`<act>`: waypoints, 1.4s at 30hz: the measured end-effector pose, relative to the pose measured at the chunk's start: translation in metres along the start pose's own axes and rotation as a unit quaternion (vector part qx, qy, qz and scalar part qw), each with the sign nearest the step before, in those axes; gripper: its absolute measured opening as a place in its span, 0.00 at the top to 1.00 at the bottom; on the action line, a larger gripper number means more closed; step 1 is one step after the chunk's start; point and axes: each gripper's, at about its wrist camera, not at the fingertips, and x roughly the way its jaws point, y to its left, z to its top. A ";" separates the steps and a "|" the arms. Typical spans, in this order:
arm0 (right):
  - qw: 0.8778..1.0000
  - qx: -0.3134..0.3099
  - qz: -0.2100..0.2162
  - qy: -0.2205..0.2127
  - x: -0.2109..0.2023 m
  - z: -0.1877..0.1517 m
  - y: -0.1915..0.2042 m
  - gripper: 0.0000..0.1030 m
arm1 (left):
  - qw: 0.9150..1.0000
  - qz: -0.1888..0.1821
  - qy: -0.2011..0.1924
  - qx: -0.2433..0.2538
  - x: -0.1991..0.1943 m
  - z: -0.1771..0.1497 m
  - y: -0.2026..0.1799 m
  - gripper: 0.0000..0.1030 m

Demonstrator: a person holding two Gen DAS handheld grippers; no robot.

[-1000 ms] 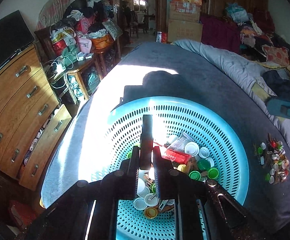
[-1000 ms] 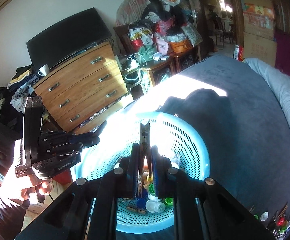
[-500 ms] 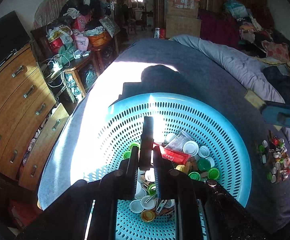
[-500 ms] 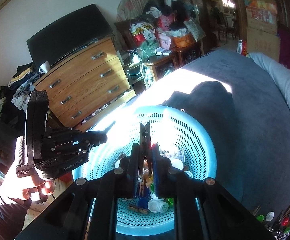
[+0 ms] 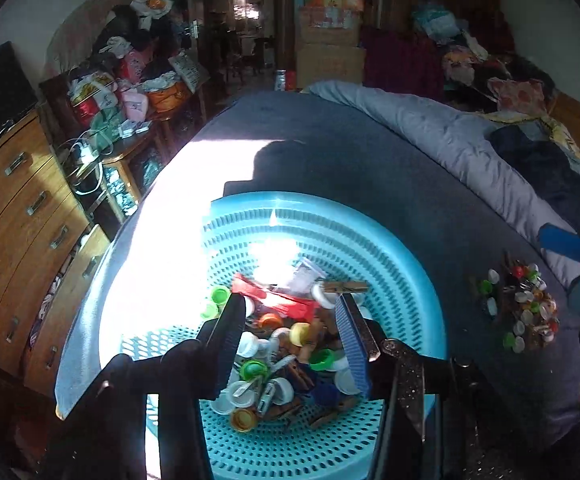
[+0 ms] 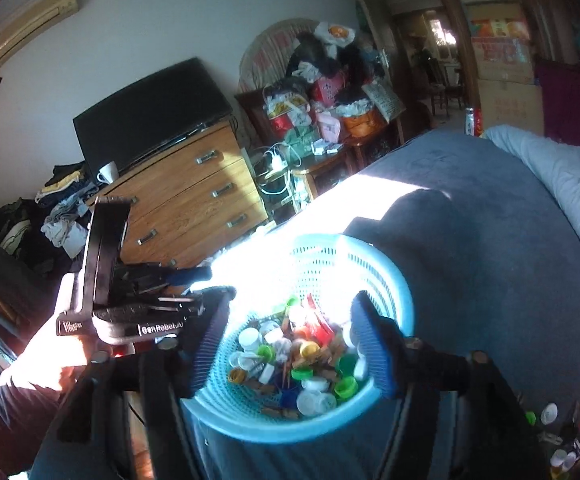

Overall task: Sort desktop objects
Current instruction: 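Carry both clothespins over the teal basket and open both tools, then return both open tools over the pile on the bed, then lower the left tool onto a white cap and close it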

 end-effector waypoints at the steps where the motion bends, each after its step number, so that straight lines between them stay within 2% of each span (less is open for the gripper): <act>1: 1.000 0.005 -0.017 0.003 -0.013 -0.027 -0.011 0.23 | 1.000 -0.018 -0.004 0.024 -0.001 -0.006 -0.022 0.51; 5: 0.993 0.067 -0.086 0.053 -0.058 -0.143 -0.068 0.23 | 0.993 -0.075 0.002 0.096 0.019 -0.026 -0.113 0.43; 7: 0.985 0.101 -0.114 0.079 -0.080 -0.191 -0.094 0.23 | 0.989 -0.100 0.021 0.106 0.043 -0.034 -0.151 0.43; 9: 0.978 0.130 -0.134 0.092 -0.103 -0.227 -0.114 0.23 | 0.987 -0.122 0.051 0.090 0.076 -0.039 -0.181 0.43; 11: 0.972 0.160 -0.145 0.090 -0.125 -0.251 -0.131 0.23 | 0.984 -0.140 0.076 0.078 0.108 -0.042 -0.208 0.43; 14: 0.966 0.187 -0.160 0.076 -0.149 -0.274 -0.149 0.23 | 0.980 -0.155 0.094 0.088 0.144 -0.047 -0.248 0.43; 16: 0.962 0.205 -0.165 0.069 -0.159 -0.288 -0.163 0.23 | 0.980 -0.152 0.103 0.079 0.164 -0.043 -0.267 0.43; 21: 0.953 0.246 -0.162 0.067 -0.162 -0.315 -0.185 0.25 | 0.983 -0.144 0.091 0.073 0.198 -0.026 -0.298 0.43; 23: 0.954 0.246 -0.158 0.066 -0.161 -0.318 -0.187 0.25 | 0.984 -0.124 0.102 0.081 0.220 -0.024 -0.304 0.43; 24: 0.955 0.244 -0.157 0.064 -0.160 -0.319 -0.188 0.24 | 0.985 -0.088 0.122 0.087 0.235 -0.027 -0.303 0.43; 25: 0.956 0.242 -0.156 0.063 -0.160 -0.318 -0.188 0.23 | 0.986 -0.055 0.133 0.086 0.244 -0.030 -0.297 0.35; 27: 0.956 0.243 -0.154 0.059 -0.159 -0.319 -0.188 0.23 | 0.989 -0.055 0.125 0.051 0.237 -0.038 -0.271 0.23; 29: 0.956 0.245 -0.151 0.050 -0.161 -0.321 -0.189 0.23 | 0.988 -0.008 0.137 0.064 0.217 -0.055 -0.254 0.29; 30: 0.957 0.246 -0.149 0.046 -0.162 -0.321 -0.189 0.23 | 0.989 -0.001 0.125 0.075 0.199 -0.065 -0.246 0.30; 33: 0.957 0.249 -0.145 0.037 -0.161 -0.323 -0.191 0.19 | 0.992 -0.034 0.096 0.074 0.162 -0.089 -0.224 0.30; 35: 0.958 0.244 -0.146 0.036 -0.157 -0.323 -0.190 0.16 | 0.992 -0.044 0.072 0.095 0.148 -0.095 -0.221 0.30; 37: 0.959 0.237 -0.149 0.037 -0.154 -0.321 -0.188 0.13 | 0.993 -0.048 0.056 0.092 0.144 -0.092 -0.219 0.30; 42: 0.959 0.240 -0.145 0.033 -0.155 -0.322 -0.191 0.12 | 1.000 -0.024 -0.010 0.002 0.135 -0.081 -0.190 0.30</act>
